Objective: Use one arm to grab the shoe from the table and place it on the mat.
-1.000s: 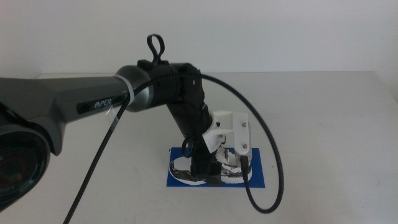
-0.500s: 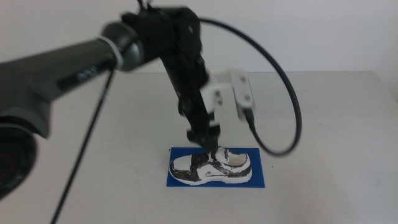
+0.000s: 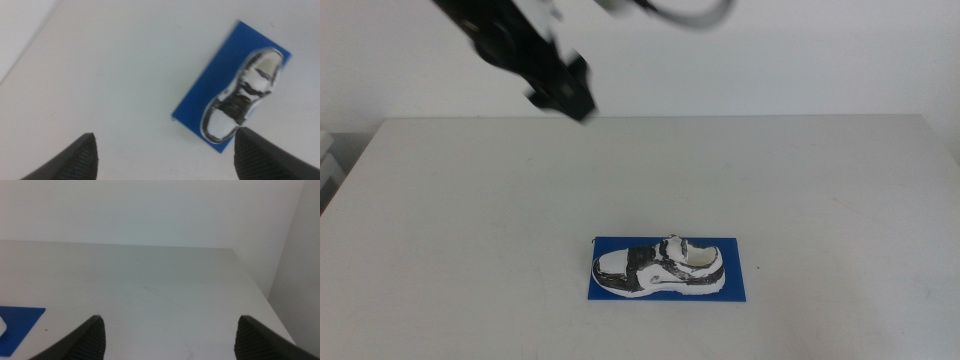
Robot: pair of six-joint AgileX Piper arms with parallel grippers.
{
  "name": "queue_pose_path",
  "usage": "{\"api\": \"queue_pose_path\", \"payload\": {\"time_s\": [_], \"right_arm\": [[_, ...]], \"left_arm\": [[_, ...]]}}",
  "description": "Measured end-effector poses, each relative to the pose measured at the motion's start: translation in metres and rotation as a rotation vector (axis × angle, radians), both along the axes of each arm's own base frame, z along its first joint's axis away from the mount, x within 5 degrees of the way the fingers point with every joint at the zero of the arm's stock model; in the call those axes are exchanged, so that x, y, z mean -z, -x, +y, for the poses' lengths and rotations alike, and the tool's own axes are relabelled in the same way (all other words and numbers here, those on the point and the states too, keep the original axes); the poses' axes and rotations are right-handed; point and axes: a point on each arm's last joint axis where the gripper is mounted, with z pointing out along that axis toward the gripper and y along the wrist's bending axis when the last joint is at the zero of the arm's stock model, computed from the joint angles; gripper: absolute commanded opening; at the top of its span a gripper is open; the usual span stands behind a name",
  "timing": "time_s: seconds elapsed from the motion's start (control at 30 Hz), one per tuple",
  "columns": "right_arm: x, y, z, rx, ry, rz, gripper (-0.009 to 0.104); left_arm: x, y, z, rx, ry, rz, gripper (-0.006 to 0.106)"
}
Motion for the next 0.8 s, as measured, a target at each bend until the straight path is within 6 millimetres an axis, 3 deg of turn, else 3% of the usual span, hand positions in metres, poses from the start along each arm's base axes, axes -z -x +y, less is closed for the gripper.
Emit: {"api": "queue_pose_path", "payload": {"time_s": [0.27, 0.43, 0.53, 0.63, 0.8], "right_arm": [[0.000, 0.000, 0.000, 0.000, 0.000, 0.000, 0.066], [0.000, 0.000, 0.000, 0.000, 0.000, 0.000, 0.066], [0.000, 0.000, 0.000, 0.000, 0.000, 0.000, 0.066], [0.000, 0.000, 0.000, 0.000, 0.000, 0.000, 0.066], [0.000, 0.000, 0.000, 0.000, 0.000, 0.000, 0.066]], "left_arm": [[-0.072, 0.049, 0.066, -0.275, 0.104, -0.154, 0.094], [-0.097, 0.082, 0.087, -0.339, 0.116, -0.237, 0.094], [-0.100, 0.102, 0.094, -0.392, 0.153, -0.325, 0.094], [-0.096, 0.120, 0.101, -0.457, 0.235, -0.518, 0.094], [-0.062, 0.158, 0.115, -0.524, 0.363, -0.892, 0.094]]}}
